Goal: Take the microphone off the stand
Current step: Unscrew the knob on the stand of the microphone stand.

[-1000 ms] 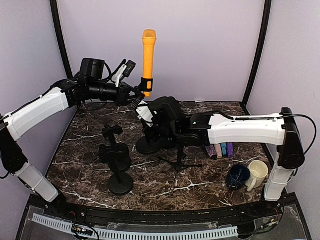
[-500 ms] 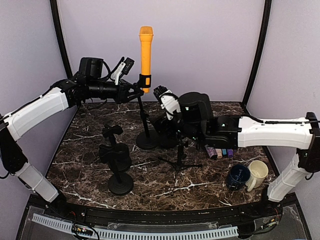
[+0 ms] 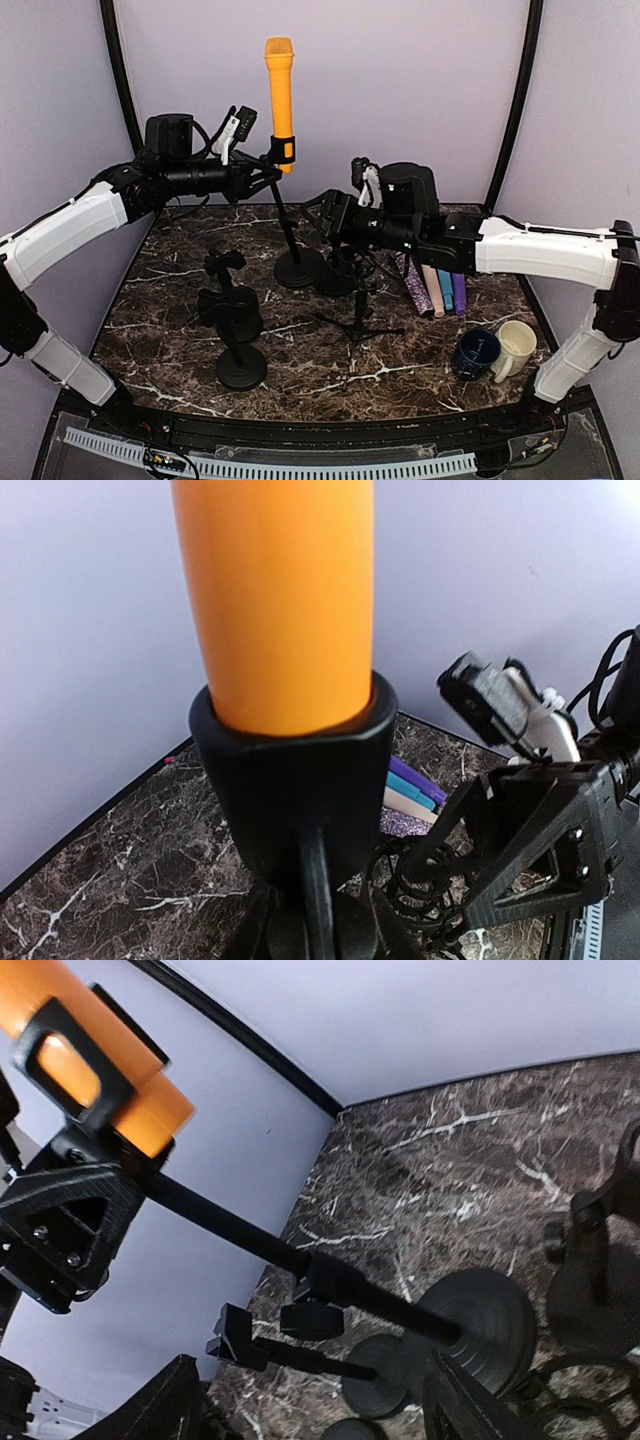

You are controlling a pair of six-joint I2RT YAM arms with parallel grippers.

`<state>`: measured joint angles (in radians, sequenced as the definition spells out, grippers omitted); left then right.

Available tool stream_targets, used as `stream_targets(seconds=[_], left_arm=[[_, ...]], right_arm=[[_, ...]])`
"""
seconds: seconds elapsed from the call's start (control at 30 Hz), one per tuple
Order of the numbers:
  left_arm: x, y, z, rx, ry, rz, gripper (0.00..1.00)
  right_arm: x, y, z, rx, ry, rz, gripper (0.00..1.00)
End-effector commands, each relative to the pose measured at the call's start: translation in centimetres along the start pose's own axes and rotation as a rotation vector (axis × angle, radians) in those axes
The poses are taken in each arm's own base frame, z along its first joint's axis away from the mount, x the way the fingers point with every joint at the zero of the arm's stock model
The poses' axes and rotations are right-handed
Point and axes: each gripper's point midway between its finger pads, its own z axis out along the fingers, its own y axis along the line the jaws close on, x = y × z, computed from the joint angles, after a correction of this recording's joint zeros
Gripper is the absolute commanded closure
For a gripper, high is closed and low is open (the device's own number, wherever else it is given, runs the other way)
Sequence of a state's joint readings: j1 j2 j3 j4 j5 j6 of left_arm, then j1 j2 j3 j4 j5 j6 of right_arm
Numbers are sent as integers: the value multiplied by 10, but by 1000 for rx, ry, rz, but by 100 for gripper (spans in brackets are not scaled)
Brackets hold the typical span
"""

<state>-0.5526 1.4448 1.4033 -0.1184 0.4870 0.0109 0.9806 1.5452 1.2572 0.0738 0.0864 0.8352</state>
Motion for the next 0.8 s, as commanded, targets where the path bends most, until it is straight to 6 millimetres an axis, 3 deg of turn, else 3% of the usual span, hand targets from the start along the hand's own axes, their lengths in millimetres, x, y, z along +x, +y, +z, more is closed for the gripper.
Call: stream_targets(seconds=[0.0, 0.2, 0.77], left_arm=[[-71, -14, -34, -11, -233, 89, 100], [-69, -15, -33, -2, -227, 81, 100], [-65, -16, -30, 13, -218, 76, 100]], right_arm=[[2, 27, 13, -129, 58, 270, 28], [4, 23, 27, -117, 55, 373, 32], [-3, 14, 48, -88, 0, 418, 51]])
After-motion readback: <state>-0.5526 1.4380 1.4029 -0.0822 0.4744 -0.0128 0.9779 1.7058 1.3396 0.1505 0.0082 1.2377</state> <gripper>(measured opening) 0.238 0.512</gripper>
